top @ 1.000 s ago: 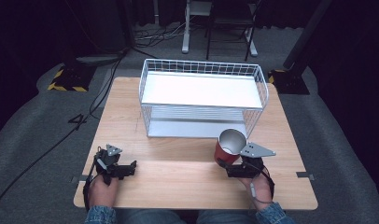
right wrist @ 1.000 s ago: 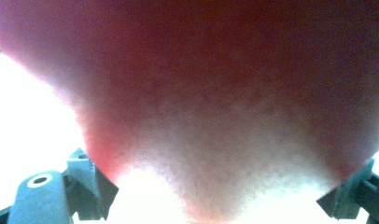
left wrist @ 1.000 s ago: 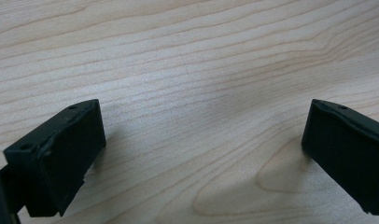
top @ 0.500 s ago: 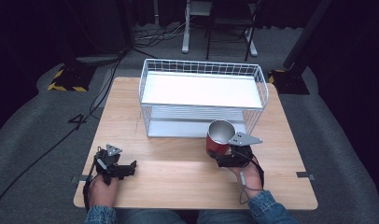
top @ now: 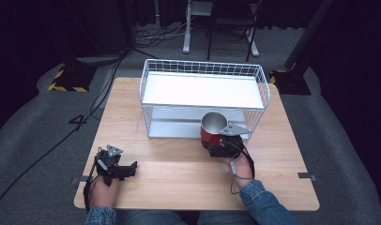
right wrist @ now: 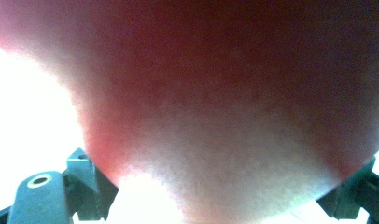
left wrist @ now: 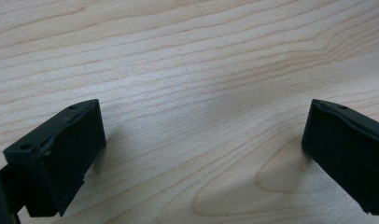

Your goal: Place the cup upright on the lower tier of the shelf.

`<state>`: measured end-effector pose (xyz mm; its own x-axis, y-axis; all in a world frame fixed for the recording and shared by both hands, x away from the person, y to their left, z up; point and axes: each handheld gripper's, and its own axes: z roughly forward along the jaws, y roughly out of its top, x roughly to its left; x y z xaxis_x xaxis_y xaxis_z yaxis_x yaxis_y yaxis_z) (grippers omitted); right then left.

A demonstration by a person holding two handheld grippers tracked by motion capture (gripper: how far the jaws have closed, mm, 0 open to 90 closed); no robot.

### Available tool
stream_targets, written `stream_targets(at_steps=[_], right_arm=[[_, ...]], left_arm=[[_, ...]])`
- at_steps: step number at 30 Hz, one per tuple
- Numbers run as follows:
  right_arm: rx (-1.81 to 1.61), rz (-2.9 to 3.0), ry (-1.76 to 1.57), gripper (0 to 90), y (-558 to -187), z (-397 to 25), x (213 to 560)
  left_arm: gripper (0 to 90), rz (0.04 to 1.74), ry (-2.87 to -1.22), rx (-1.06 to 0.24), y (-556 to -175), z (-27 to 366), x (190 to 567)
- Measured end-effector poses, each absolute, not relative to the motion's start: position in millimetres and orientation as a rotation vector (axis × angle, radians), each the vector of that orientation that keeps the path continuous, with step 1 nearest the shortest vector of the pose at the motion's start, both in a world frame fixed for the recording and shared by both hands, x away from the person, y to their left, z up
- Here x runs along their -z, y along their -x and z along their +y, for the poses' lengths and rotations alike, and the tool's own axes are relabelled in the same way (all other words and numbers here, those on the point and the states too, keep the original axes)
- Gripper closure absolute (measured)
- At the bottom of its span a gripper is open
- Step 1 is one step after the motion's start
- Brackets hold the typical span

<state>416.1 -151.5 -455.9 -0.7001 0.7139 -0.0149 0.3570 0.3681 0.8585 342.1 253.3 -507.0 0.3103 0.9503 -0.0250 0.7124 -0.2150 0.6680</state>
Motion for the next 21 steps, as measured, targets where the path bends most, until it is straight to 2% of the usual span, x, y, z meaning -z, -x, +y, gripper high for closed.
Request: stream_targets(at_steps=[21], right_arm=[[-1.242,2.165,-0.995,17.3,-454,-121,465]], left_arm=[[0.0,1.474,-2.000,-0.532,-341,253,507]])
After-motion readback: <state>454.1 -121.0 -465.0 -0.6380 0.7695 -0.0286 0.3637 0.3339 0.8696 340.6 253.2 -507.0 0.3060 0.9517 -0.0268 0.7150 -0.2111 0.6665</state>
